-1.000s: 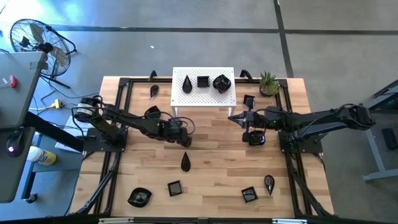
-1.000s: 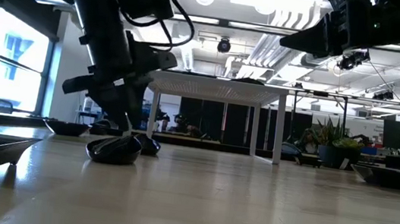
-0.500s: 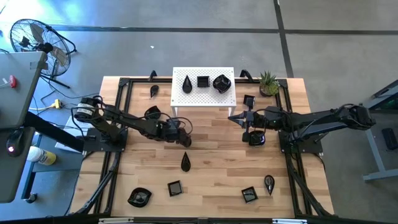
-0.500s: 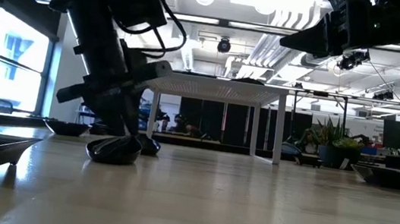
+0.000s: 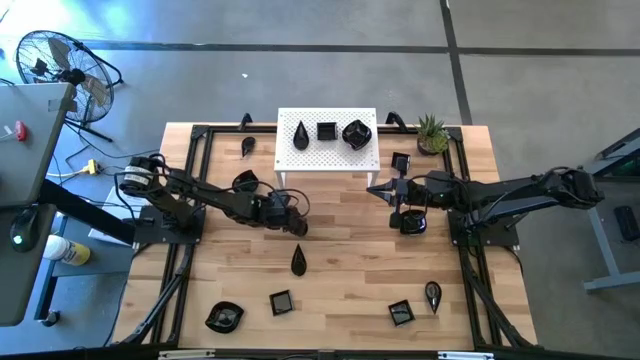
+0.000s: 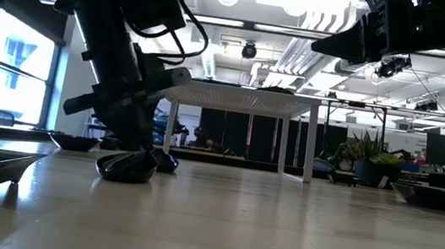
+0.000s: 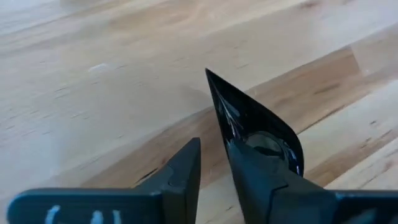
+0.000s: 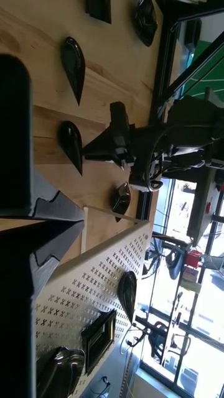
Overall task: Pick & Place Mini shaped plates
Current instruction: Stack the drop shaped bowl on top of the drop shaped bowl on the shelf
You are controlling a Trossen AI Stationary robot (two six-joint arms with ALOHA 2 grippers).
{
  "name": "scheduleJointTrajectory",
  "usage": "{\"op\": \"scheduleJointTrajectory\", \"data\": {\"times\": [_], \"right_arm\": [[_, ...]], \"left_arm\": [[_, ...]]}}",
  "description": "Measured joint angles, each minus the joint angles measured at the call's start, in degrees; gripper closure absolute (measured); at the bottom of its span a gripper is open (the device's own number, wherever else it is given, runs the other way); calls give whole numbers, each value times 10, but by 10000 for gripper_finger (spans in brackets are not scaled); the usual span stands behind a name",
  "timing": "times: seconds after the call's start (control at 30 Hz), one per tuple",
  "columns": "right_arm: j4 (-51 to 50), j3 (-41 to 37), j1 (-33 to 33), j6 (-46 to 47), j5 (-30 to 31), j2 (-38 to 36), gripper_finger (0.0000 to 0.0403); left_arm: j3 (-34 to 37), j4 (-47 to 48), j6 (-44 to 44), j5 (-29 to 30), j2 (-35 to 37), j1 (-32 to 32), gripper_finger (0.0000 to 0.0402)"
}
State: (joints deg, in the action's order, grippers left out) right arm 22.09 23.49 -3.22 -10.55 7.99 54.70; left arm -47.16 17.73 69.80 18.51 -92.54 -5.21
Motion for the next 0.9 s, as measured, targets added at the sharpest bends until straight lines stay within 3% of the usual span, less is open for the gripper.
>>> {"op": "scheduleJointTrajectory", "data": {"times": [0.1, 0.57, 0.9], "right_arm": [[0, 0, 0, 0, 0, 0, 401], [0, 0, 0, 2, 0, 0, 397], [0, 0, 0, 1, 0, 0, 397]], "left_arm": [[1, -8, -3, -1, -23, 0, 336], [-1, -1, -17, -1, -2, 0, 397], [-1, 5, -37, 0, 18, 0, 401]]}}
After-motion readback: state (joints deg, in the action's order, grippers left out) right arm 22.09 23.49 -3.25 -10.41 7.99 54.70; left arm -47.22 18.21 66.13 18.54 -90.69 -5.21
